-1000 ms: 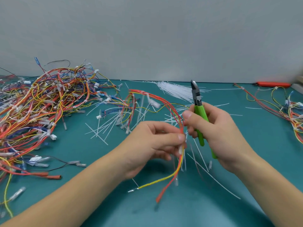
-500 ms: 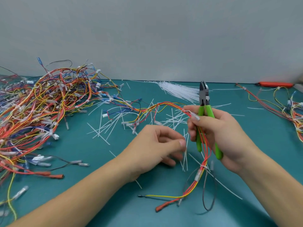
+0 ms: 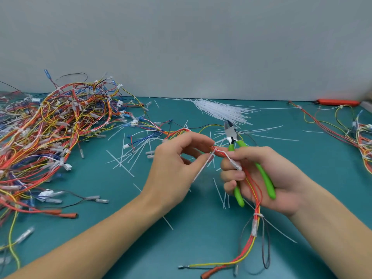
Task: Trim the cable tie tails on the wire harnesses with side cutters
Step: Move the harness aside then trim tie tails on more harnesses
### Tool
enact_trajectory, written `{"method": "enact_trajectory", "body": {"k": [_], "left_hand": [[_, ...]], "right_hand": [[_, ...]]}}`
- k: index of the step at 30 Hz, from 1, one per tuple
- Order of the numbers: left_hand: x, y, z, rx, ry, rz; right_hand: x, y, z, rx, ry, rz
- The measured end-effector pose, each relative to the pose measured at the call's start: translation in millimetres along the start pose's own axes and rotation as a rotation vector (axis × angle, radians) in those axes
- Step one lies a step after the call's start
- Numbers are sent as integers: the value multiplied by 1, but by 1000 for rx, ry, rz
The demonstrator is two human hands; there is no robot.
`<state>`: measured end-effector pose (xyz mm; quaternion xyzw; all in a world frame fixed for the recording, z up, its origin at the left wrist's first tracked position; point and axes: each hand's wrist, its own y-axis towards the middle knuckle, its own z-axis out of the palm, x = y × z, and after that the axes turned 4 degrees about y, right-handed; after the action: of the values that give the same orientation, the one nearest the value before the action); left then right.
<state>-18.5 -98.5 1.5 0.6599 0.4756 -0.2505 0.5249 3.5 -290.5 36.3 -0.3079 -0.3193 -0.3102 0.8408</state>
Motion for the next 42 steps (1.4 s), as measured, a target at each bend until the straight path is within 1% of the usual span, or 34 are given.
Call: {"method": "enact_trajectory", "body": {"k": [2, 4, 8, 10, 12, 13, 15, 18, 22, 25, 29, 32, 35, 40, 42], "left_hand": [[2, 1, 0, -20, 105, 75], [4, 3, -2, -12, 144, 113], [5, 7, -3, 13, 229, 198], [6, 8, -3, 23, 227, 207], [6, 8, -3, 54, 240, 200], [5, 7, -3, 74, 265, 197], [5, 6, -2, 114, 299, 187], [5, 5, 0, 142, 319, 185], [6, 6, -1, 164, 361, 161], [4, 6, -2, 151, 319, 120], [4, 4, -3, 113, 294, 94], [5, 1, -1, 112, 252, 56], [4, 4, -1, 115, 192, -6], [2, 6, -6, 118, 78, -99], [0, 6, -6, 119, 9, -143]], "right_hand": [[-1, 0, -1, 30, 78, 64], [0, 1, -3, 32, 86, 91], [0, -2, -4, -20, -66, 89], [-3, -1, -4, -110, -237, 4], [-7, 1, -4, -219, -409, -160], [-8, 2, -3, -256, -457, -243], [-9, 2, -1, -270, -492, -361], [-11, 1, 2, -230, -528, -404], [-17, 2, 5, -316, -594, -516], [-17, 2, 5, -349, -591, -562], [-16, 1, 2, -323, -586, -525], [-13, 2, -2, -327, -521, -403], [-8, 1, -5, -297, -462, -294], [0, -6, -8, -205, -540, -211], [-2, -6, -8, -204, -532, -215]]}}
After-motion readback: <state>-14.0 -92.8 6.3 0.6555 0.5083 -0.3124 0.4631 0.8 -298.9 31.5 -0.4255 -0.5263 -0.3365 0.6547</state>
